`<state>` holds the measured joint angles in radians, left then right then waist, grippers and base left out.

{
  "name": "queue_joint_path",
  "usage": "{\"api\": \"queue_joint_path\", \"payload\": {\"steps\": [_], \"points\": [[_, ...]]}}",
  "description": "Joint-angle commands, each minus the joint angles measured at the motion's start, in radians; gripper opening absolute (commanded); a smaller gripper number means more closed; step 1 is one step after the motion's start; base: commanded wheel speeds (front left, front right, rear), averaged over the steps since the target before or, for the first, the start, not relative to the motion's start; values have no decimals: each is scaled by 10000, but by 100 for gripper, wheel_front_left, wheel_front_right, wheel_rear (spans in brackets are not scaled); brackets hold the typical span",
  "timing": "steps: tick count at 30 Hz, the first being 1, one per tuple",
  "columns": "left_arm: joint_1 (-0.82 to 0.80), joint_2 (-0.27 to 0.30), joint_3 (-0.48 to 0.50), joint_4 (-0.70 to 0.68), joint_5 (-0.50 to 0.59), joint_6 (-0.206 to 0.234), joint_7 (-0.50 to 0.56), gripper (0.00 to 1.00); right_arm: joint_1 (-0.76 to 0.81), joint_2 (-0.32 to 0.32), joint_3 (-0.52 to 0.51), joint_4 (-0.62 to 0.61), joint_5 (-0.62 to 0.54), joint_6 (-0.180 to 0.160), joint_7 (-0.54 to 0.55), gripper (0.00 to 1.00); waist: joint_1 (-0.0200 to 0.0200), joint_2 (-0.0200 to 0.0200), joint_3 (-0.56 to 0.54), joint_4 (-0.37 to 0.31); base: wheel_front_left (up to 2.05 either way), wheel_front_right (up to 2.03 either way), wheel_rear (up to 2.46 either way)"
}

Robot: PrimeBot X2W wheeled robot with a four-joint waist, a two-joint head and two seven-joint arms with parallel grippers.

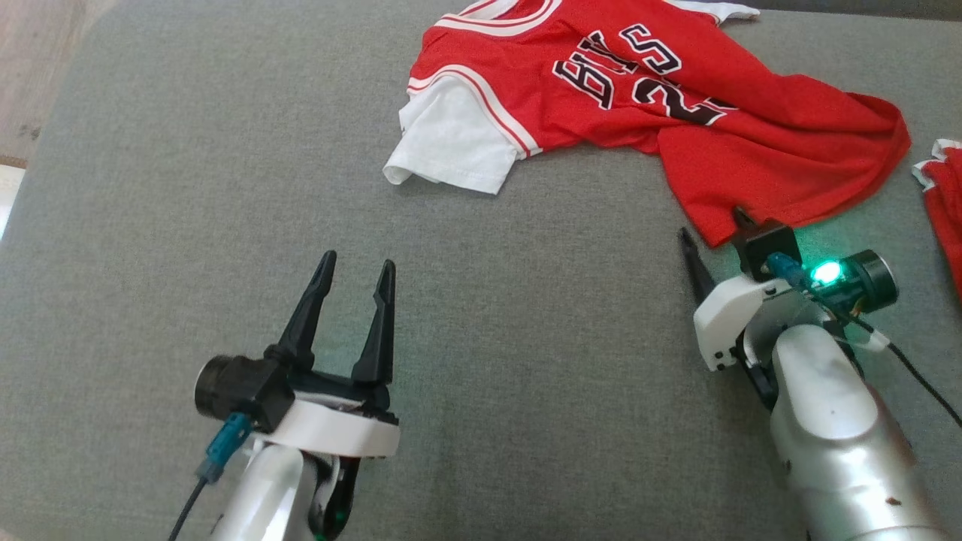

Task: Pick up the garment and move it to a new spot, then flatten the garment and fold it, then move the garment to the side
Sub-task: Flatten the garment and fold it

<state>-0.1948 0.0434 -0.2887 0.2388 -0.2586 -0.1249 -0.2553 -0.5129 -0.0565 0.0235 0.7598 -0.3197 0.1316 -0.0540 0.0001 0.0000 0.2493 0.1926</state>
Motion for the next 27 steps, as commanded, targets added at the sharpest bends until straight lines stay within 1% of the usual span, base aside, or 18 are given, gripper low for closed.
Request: {"api": "queue_joint_path", "payload": {"steps": [1, 3, 7, 10, 13, 18, 21, 27], "points": [[-377, 68, 314, -287, -59, -52, -65, 100, -269, 62, 118, 12, -75, -9, -31, 0, -1, 0, 21, -21, 0, 0, 0], [-375, 68, 336, -279, -52, -52, -65, 100, -318, 62, 105, 107, -54, -9, -102, 0, -1, 0, 23, -51, 0, 0, 0], [-353, 68, 382, -216, -11, -53, -65, 100, -403, 62, 289, 254, 461, -9, -773, 0, -1, 0, -59, -224, 0, 0, 0], [-316, 68, 437, -164, 54, -54, -65, 100, -342, 62, 702, 109, 1117, -9, -1328, 0, -1, 0, -244, -416, 0, 0, 0], [-221, 68, 530, -127, 117, -54, -65, 100, -125, 62, 1213, -316, 1768, -9, -1666, 0, -1, 0, -513, -653, 0, 0, 0], [23, 68, 646, -125, 183, -55, -65, 100, 475, 62, 2146, -1575, 2708, -9, -1900, 0, -1, 0, -966, -1023, 0, 0, 0], [196, 68, 646, -135, 217, -56, -65, 100, 898, 62, 2471, -2485, 3123, -9, -1894, 0, -1, 0, -1194, -1171, 0, 0, 0], [372, 68, 594, -156, 228, -56, -65, 100, 1627, 62, 2357, -4371, 3526, -9, -1262, 0, -1, 0, -1417, -1167, 0, 0, 0]]}}
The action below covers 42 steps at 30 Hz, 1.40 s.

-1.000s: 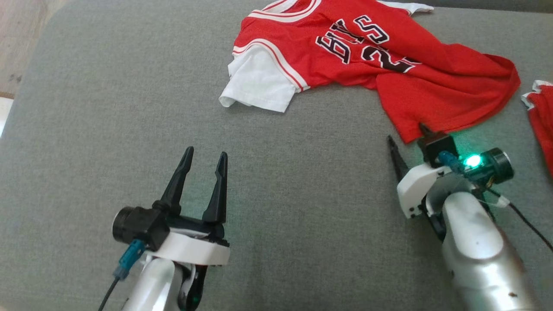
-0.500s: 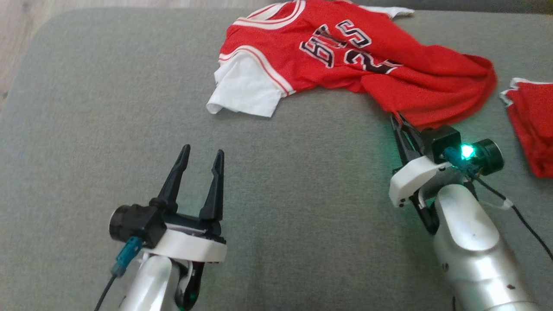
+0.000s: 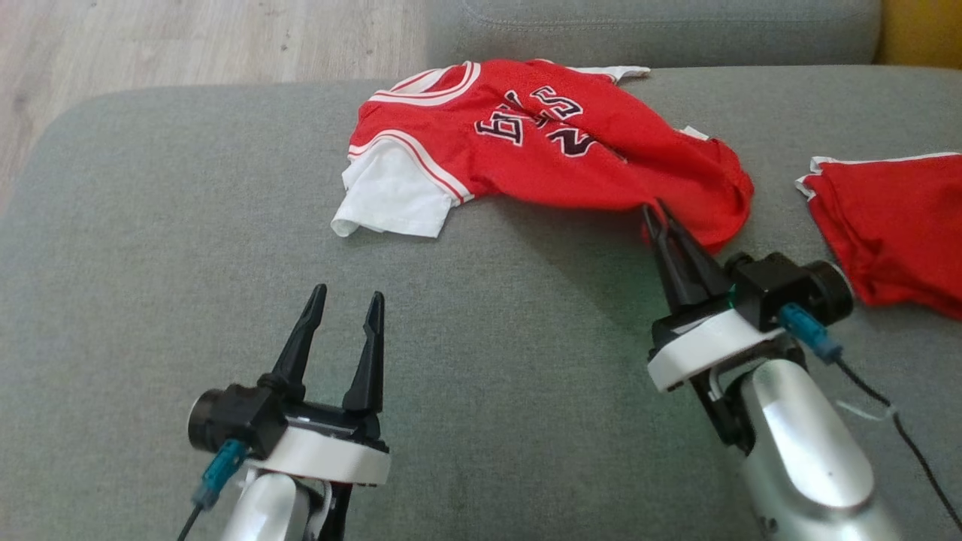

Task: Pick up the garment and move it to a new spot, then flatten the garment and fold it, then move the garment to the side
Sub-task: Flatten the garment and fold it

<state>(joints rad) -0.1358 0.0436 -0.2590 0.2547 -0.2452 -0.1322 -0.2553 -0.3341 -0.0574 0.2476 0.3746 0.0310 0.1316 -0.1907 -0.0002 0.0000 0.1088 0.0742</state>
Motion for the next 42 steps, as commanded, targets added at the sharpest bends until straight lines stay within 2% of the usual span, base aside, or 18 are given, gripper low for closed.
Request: {"api": "queue_joint_path", "payload": {"steps": [1, 5, 9, 18, 24, 25, 26, 30, 34, 37, 42], "points": [[-201, 66, 284, -330, 96, 17, -65, 100, -101, 72, 33, -775, 19, -9, 298, 0, 2, 0, -11, 45, 0, 0, 0], [-192, 66, 178, -372, 83, 16, -65, 100, -187, 29, -633, -1166, -106, -9, 1213, 0, 2, 0, 92, 216, 0, 0, 0], [-349, 66, -14, -375, 34, 16, -65, 100, -845, -112, -1535, -732, 18, -9, 1937, 0, 2, 0, 425, 481, 0, 0, 0], [-869, 66, -425, -218, -217, 16, -65, 100, -2754, -1427, -2705, 2193, -684, -9, 3067, 0, 2, 0, 1094, 1290, 0, 0, 0], [-1003, 66, -458, -219, -327, 16, -65, 100, -3520, -1815, -3059, 3780, -1150, -9, 3097, 0, 2, 0, 1334, 1525, 0, 0, 0], [-1021, 66, -466, -215, -342, 16, -65, 100, -3628, -1825, -3060, 4047, -1222, -9, 3061, 18, 2, 0, 1364, 1548, 0, 0, 0], [-1033, 66, -468, -215, -359, 16, -65, 100, -3714, -1804, -3026, 4300, -1271, -9, 3004, 100, 2, 0, 1384, 1561, 0, 0, 0], [-1068, 66, -430, -194, -397, 30, -65, 100, -3938, -1720, -3003, 4900, -1605, -9, 2502, 100, 2, 0, 1422, 1512, 0, 0, 0], [-1077, 66, -258, -192, -354, 64, -65, 100, -3897, -1187, -3080, 4813, -1611, -9, 1352, 100, 2, 0, 1341, 1258, 0, 0, 0], [-1017, 66, 18, -247, -233, 80, -65, 100, -3359, -557, -2988, 4291, -1466, -9, 196, 100, 2, 0, 1143, 844, 0, 0, 0], [-875, 66, 272, -321, -87, 70, -65, 100, -2143, -44, -3116, 3208, -660, -9, -409, 100, 2, 0, 923, 342, 0, 0, 0]]}}
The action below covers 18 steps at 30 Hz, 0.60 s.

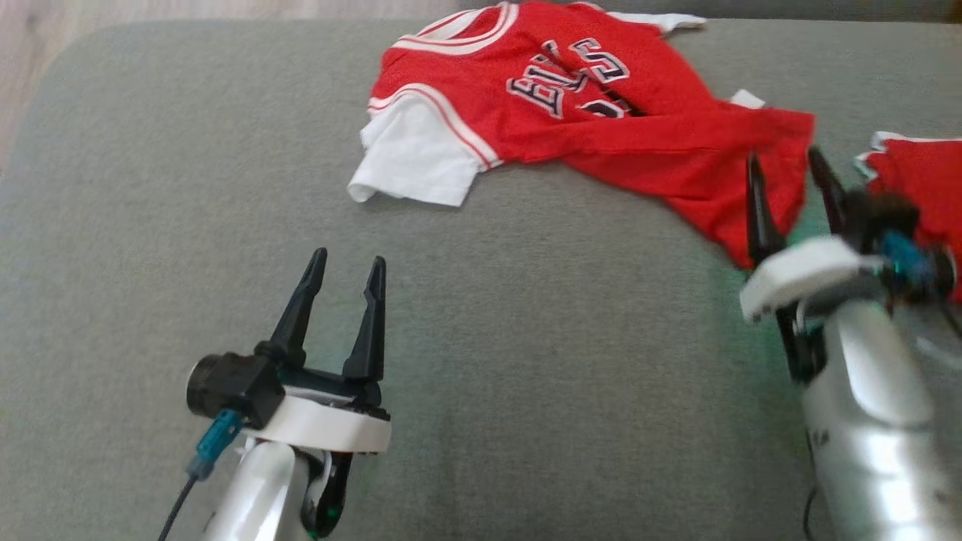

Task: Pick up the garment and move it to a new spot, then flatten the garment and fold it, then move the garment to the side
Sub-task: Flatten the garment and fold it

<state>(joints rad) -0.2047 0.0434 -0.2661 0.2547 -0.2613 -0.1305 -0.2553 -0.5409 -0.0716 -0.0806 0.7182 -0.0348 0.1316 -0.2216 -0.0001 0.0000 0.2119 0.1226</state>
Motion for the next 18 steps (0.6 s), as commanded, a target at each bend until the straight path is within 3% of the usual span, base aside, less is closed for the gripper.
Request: {"api": "queue_joint_path", "payload": {"steps": [1, 9, 18], "points": [[-162, 68, 353, -329, 93, 49, -65, 100, 219, 143, 129, -479, 191, -9, -155, 100, 1, 0, -144, -210, 0, 0, 0], [-76, 68, 323, -377, 122, 29, -65, 100, 1894, 210, 53, -1949, 1825, -9, -336, 100, 1, 0, -180, -401, 0, 0, 0], [-245, 68, 82, -298, 169, 11, -65, 100, 913, 212, -191, -1769, 1786, -9, 487, 100, 1, 0, 187, -211, 0, 0, 0]]}}
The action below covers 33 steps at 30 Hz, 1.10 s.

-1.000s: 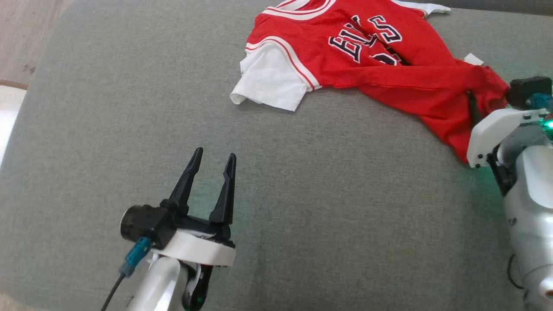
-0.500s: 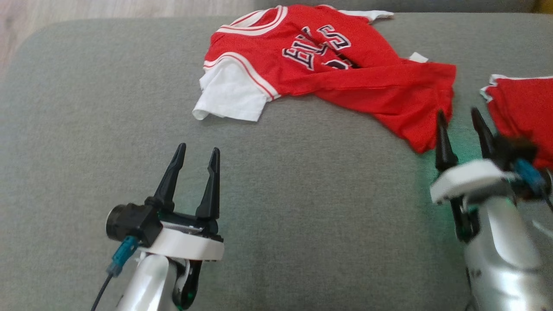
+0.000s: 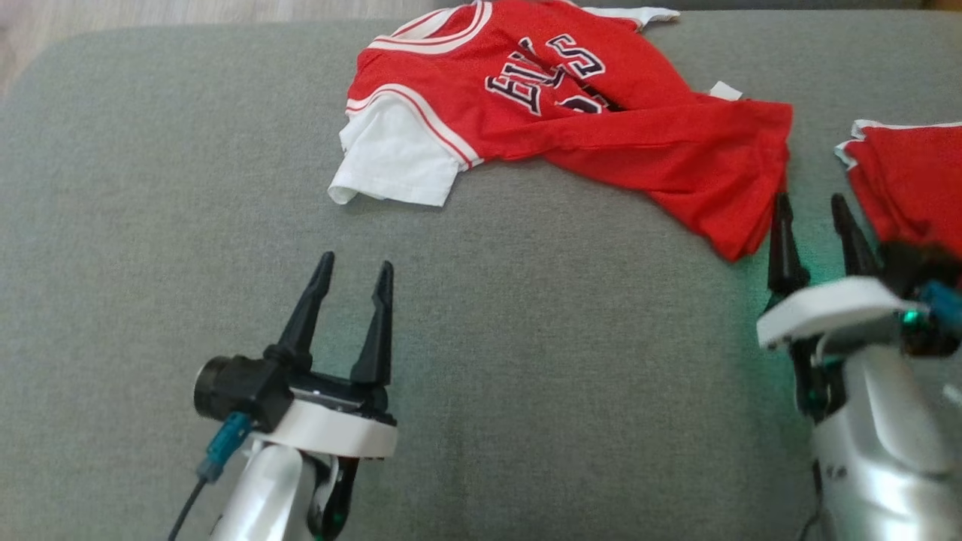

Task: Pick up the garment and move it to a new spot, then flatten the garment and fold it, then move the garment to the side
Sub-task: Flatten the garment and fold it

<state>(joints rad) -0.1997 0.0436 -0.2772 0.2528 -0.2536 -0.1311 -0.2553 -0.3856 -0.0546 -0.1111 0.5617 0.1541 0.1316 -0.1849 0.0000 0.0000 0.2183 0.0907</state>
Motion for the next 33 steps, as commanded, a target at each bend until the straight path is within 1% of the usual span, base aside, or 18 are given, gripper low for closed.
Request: {"api": "queue_joint_path", "payload": {"steps": [1, 3, 5, 7, 12, 17, 24, 25, 26, 28, 29, 33], "points": [[-340, 66, 152, -265, 83, 15, -65, 100, -851, 42, 20, -81, -271, -9, 254, 100, 0, 0, 179, 164, 0, 0, 0], [-417, 66, 76, -233, 60, 12, -65, 100, -1249, 42, -214, 250, -482, -9, 557, 100, 0, 0, 304, 320, 0, 0, 0], [-453, 66, 48, -214, 55, 11, -65, 100, -1444, 39, -322, 395, -622, -9, 634, 100, 0, 0, 359, 402, 0, 0, 0], [-516, 66, -14, -195, 27, 10, -65, 100, -1804, 19, -649, 729, -758, -9, 788, 100, 0, 0, 462, 585, 0, 0, 0], [-548, 66, -89, -134, 18, 7, -65, 100, -2476, -258, -1315, 1664, -1135, -9, 1059, 100, 0, 0, 600, 971, 0, 0, 0], [-514, 66, -62, -97, 60, 6, -65, 100, -2840, -364, -1535, 2380, -1435, -9, 858, 100, 0, 0, 591, 1112, 0, 0, 0], [-534, 66, -8, -105, 108, 5, -65, 100, -3159, -339, -1494, 3153, -1434, -9, 595, 100, 0, 0, 544, 1057, 0, 0, 0], [-543, 66, -22, -112, 105, 5, -65, 100, -3203, -340, -1473, 3249, -1411, -9, 565, 96, 0, 0, 542, 1044, 0, 0, 0], [-550, 66, -39, -119, 103, 5, -65, 100, -3248, -346, -1450, 3343, -1386, -9, 543, 76, 0, 0, 543, 1034, 0, 0, 0], [-562, 66, -67, -136, 95, 5, -65, 100, -3336, -372, -1367, 3511, -1339, -9, 487, 11, 0, 0, 554, 1021, 0, 0, 0], [-566, 66, -76, -144, 93, 5, -65, 100, -3383, -389, -1314, 3585, -1309, -9, 446, 0, 0, 0, 562, 1014, 0, 0, 0], [-571, 66, -79, -147, 109, 5, -65, 100, -3568, -499, -1038, 3789, -1211, -9, 162, 0, 0, 0, 579, 985, 0, 0, 0]]}}
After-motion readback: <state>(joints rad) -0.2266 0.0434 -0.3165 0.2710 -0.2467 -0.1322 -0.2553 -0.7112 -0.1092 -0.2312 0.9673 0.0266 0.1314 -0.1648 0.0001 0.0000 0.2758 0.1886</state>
